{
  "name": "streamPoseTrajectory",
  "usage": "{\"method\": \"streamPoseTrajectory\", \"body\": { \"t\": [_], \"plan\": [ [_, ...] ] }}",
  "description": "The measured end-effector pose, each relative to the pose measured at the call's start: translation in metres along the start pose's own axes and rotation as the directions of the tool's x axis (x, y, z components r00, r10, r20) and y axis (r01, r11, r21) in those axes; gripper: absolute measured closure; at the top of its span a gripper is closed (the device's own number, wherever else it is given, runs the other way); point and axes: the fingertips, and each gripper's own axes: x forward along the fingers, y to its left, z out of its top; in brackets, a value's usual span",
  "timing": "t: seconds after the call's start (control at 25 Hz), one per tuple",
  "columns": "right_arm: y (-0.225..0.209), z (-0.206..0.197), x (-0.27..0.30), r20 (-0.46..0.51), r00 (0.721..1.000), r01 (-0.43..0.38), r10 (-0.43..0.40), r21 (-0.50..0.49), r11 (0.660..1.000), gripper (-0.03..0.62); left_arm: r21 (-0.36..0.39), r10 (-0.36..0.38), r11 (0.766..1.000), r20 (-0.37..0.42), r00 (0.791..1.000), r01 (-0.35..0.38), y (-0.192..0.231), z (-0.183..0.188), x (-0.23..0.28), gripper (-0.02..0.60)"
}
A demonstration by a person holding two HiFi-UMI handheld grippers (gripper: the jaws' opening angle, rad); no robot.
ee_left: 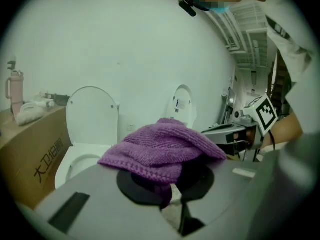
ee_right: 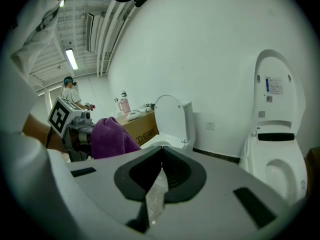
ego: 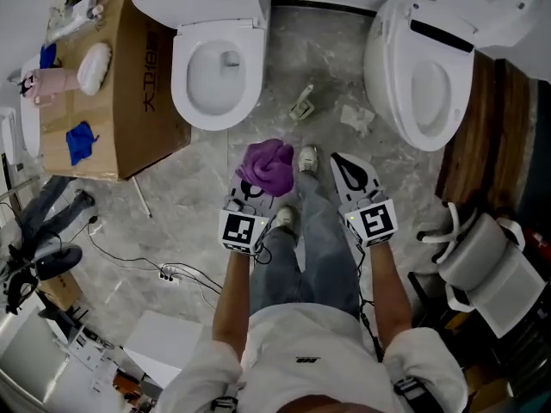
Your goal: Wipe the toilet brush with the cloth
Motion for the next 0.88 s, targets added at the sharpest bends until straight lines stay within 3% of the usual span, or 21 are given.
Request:
{"method": "streamPoseTrajectory", "body": {
  "t": [0.44, 0.88],
  "plan": [
    [-0.049, -0.093, 0.061, -0.084, 0.996, -0.009, 0.010, 0.015, 1.000, 0.599, -0.020, -0.033, 0.999, -0.063, 0.997, 0.031, 0.025, -0.078, 0.082, 0.538],
    [-0.062, -0.203, 0.104, -0.117, 0.993, -0.015, 0.010, -0.046, 0.999, 0.599, -0.009, -0.065, 0.998, -0.068, 0.996, 0.064, 0.037, -0.181, 0.112, 0.538]
  ]
}}
